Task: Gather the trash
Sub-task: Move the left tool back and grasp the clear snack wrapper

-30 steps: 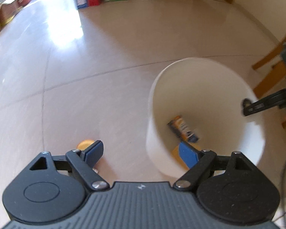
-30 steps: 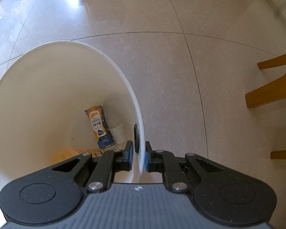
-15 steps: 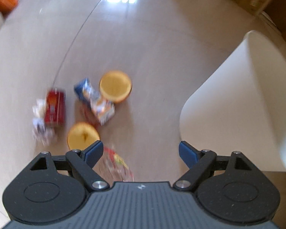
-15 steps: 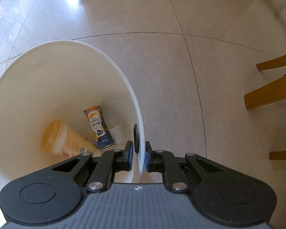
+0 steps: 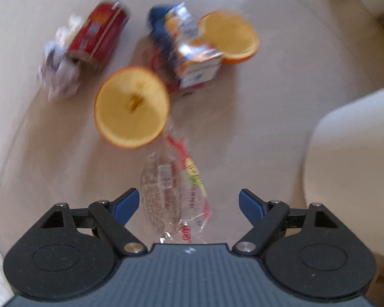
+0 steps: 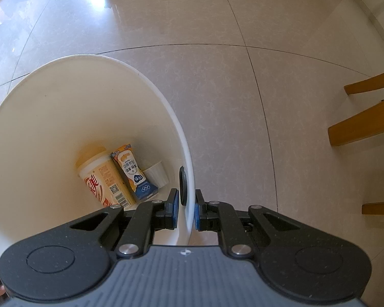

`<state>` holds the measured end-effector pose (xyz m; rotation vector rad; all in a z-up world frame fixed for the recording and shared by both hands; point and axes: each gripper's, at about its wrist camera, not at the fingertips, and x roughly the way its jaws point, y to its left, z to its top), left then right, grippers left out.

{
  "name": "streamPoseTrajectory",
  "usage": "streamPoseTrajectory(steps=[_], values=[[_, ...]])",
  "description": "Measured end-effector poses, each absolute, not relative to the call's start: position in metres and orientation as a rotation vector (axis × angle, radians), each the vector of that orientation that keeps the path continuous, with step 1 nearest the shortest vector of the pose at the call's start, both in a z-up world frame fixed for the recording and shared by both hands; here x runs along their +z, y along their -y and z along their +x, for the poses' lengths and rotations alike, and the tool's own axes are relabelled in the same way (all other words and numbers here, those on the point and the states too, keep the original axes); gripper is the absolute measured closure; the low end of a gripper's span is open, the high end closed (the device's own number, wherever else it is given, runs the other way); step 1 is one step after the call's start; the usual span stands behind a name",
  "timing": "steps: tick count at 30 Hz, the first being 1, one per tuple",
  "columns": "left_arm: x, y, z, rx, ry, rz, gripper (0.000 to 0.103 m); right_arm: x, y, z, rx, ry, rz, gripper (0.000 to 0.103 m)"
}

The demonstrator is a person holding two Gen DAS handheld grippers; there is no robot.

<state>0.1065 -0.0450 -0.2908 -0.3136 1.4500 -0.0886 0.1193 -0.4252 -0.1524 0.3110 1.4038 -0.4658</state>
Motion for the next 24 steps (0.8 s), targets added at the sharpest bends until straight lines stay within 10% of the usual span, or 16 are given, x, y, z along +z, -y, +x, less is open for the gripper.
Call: streamPoseTrajectory(steps=[24], values=[[-0.321, 0.081, 0.106, -0.061, -1.420, -0.264, 0.071, -0.153, 0.420, 0.119, -0.468, -1.400, 0.296, 0.089]])
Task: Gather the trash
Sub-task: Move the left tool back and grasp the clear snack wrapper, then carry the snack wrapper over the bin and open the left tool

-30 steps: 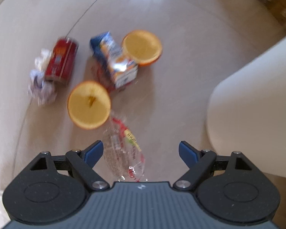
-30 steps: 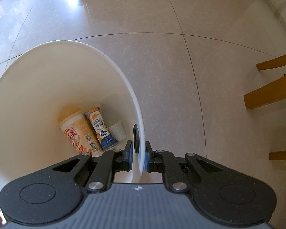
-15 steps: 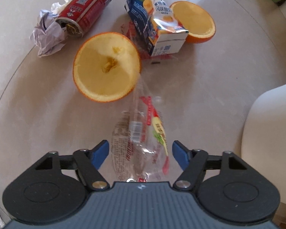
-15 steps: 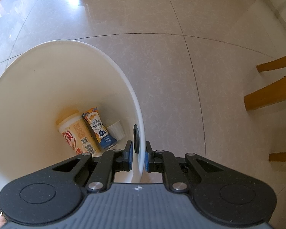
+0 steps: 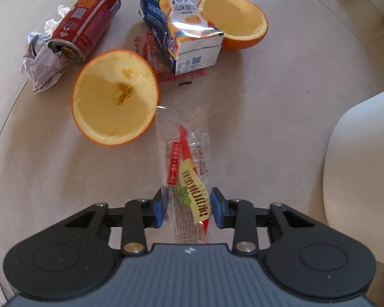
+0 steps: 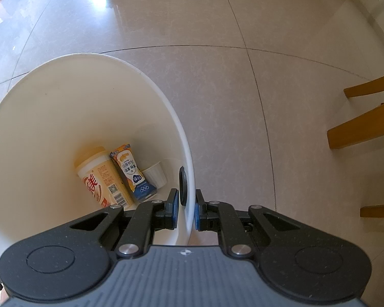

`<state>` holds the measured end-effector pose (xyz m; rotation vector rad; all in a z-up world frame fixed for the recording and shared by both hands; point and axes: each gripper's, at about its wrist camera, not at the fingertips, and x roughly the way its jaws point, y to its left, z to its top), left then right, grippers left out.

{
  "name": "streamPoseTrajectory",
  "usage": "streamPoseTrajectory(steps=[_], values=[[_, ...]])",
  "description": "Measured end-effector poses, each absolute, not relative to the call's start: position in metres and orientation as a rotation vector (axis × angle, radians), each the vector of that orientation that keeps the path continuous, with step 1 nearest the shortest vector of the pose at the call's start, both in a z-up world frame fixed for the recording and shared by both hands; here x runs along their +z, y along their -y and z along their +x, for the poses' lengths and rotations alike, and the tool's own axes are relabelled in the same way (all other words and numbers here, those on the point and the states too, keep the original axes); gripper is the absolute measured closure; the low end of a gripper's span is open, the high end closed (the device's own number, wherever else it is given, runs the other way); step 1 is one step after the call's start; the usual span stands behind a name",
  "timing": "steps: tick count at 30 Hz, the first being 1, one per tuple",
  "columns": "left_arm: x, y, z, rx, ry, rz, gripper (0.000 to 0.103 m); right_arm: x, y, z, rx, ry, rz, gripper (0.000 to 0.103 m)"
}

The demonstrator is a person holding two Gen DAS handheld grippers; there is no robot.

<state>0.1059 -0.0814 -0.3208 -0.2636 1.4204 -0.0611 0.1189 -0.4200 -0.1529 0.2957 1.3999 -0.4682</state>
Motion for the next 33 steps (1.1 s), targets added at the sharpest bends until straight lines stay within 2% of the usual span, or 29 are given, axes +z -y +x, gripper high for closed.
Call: streamPoseTrajectory(steps=[5, 15, 22, 33], values=[[-0.306, 0.077, 0.118, -0.116, -1.438, -0.230, 0.076, -0.152, 0.421, 0.119, -0.468, -1.401, 0.298, 0.089], [-0.240, 0.078, 0.137, -0.281, -1.427, -0.017, 0.077, -0.150, 0.424, 0.119, -0.462, -1.400, 0.308, 0.089], [-0.162, 0.080, 0.138, -0.445, -1.413, 0.133, 0.077, -0.150, 0.425, 0.119, -0.455, -1.405, 0.305, 0.089], [-0.017, 0.138, 0.134, -0.679, -1.248, 0.331, 0.077, -0.151, 0.426, 0.118, -0.450, -1.407, 0.323, 0.089]])
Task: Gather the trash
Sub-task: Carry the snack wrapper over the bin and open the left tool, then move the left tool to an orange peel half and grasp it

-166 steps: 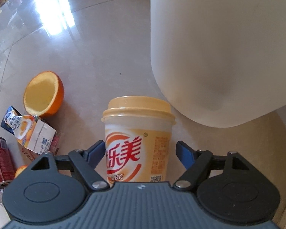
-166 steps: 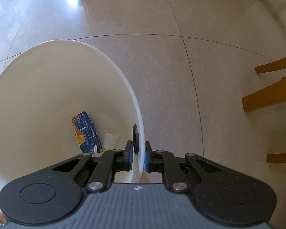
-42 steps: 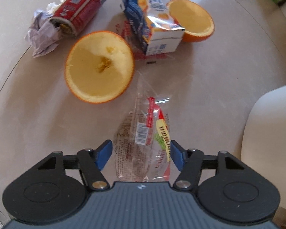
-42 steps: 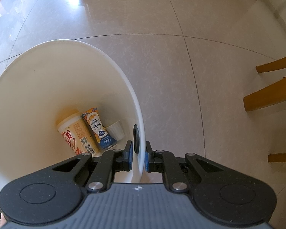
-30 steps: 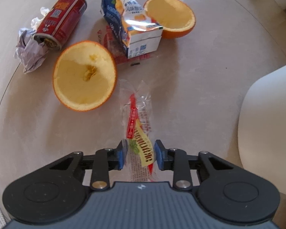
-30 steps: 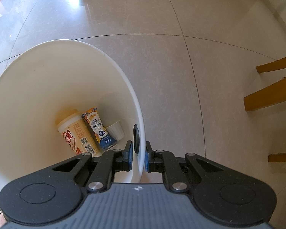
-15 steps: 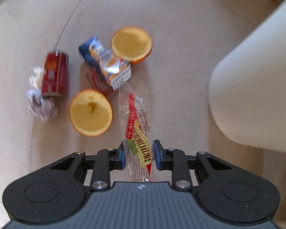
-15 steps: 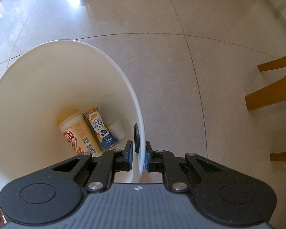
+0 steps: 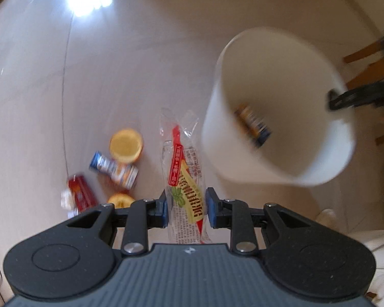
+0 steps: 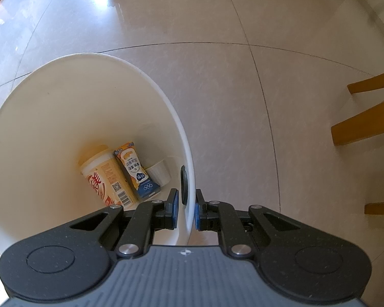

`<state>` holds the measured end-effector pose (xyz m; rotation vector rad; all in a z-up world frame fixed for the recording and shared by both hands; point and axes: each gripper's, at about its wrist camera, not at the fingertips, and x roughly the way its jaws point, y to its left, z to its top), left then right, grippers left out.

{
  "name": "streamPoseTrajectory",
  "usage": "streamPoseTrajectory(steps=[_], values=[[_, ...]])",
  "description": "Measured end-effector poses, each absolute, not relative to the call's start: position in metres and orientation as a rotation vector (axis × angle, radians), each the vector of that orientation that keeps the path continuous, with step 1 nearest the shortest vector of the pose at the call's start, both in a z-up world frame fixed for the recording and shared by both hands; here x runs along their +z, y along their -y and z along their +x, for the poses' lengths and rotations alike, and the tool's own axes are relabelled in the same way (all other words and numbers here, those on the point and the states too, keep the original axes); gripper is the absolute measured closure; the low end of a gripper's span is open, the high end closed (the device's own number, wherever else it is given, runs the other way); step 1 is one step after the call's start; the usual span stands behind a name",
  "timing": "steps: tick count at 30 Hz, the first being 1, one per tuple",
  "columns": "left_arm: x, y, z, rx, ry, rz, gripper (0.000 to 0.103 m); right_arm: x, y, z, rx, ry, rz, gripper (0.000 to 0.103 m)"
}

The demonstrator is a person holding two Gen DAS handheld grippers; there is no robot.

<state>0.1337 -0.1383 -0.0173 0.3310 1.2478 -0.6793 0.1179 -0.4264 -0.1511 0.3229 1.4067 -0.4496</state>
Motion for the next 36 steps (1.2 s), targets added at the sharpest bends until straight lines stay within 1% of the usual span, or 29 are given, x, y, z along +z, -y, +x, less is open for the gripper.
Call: streamPoseTrajectory(steps=[6, 9, 14, 16, 17, 18, 20, 26, 28, 30, 36], values=[[0.029, 0.185, 0.140, -0.780, -1.141, 0.318, 0.077, -0.151, 0.429, 0.118, -0.447, -1.409, 0.328, 0.089], [0.035, 0.207, 0.142, -0.821, -1.105, 0.306, 0.077, -0.151, 0.430, 0.118, -0.445, -1.409, 0.328, 0.089], [0.032, 0.240, 0.140, -0.873, -1.100, 0.280, 0.076, -0.151, 0.429, 0.118, -0.444, -1.410, 0.329, 0.089], [0.026, 0.248, 0.138, -0.874, -1.107, 0.293, 0.054, -0.151, 0.430, 0.118, -0.442, -1.409, 0.332, 0.089], [0.024, 0.249, 0.139, -0.860, -1.121, 0.292, 0.032, -0.151, 0.430, 0.117, -0.440, -1.409, 0.332, 0.089], [0.023, 0.248, 0.138, -0.844, -1.112, 0.280, 0.021, -0.151, 0.430, 0.117, -0.439, -1.408, 0.332, 0.089], [0.024, 0.244, 0.137, -0.827, -1.085, 0.266, 0.020, -0.151, 0.431, 0.117, -0.438, -1.408, 0.331, 0.089], [0.025, 0.234, 0.142, -0.800, -1.090, 0.242, 0.019, -0.151, 0.429, 0.117, -0.441, -1.409, 0.326, 0.089], [0.027, 0.228, 0.142, -0.788, -1.075, 0.238, 0.016, -0.152, 0.429, 0.118, -0.442, -1.410, 0.327, 0.089], [0.028, 0.222, 0.142, -0.776, -1.057, 0.243, 0.010, -0.152, 0.429, 0.118, -0.441, -1.410, 0.323, 0.089], [0.011, 0.190, 0.143, -0.695, -1.008, 0.266, 0.010, -0.152, 0.430, 0.117, -0.437, -1.407, 0.329, 0.089]])
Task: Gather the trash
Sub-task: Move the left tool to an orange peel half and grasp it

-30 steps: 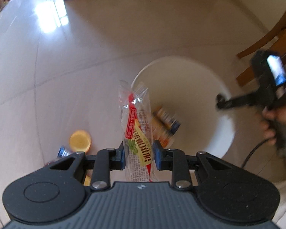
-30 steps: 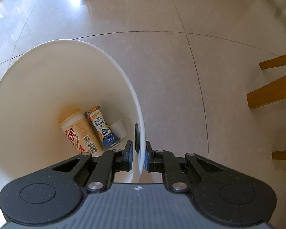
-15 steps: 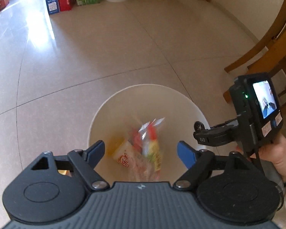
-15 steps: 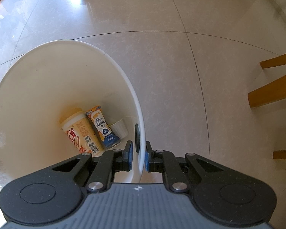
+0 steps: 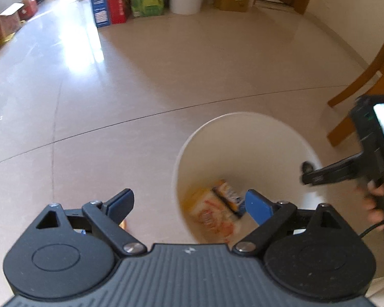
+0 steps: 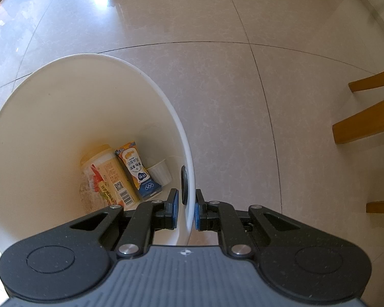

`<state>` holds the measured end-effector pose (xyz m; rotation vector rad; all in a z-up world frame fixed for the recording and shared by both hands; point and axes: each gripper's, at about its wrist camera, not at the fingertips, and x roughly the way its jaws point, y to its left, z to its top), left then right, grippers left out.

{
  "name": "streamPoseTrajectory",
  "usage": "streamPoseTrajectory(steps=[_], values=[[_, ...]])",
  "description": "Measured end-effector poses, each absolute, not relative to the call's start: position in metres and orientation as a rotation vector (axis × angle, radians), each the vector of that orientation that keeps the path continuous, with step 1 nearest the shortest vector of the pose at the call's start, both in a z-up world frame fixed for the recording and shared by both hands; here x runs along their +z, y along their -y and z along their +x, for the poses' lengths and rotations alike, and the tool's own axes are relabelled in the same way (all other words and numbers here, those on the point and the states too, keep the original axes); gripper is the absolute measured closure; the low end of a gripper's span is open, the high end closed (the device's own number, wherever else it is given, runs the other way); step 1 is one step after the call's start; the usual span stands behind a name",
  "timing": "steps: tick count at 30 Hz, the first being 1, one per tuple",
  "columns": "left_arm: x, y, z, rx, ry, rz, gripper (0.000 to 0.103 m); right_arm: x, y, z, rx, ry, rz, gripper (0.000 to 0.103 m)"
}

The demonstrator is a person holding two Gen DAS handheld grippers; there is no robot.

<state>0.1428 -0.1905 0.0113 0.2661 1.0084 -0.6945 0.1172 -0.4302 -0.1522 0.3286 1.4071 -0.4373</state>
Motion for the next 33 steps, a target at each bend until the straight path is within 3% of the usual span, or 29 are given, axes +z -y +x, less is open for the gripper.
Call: streamPoseTrajectory(steps=[21, 33], values=[[-0.157, 0.071, 0.131, -0.352, -1.094, 0.012, 0.007, -0.152, 0.425, 0.118, -0.454, -1.406, 0.304, 0.088], [-0.254, 0.036, 0.110, -0.176, -1.072, 0.025, 0.007, -0.152, 0.423, 0.119, -0.457, -1.407, 0.292, 0.088]])
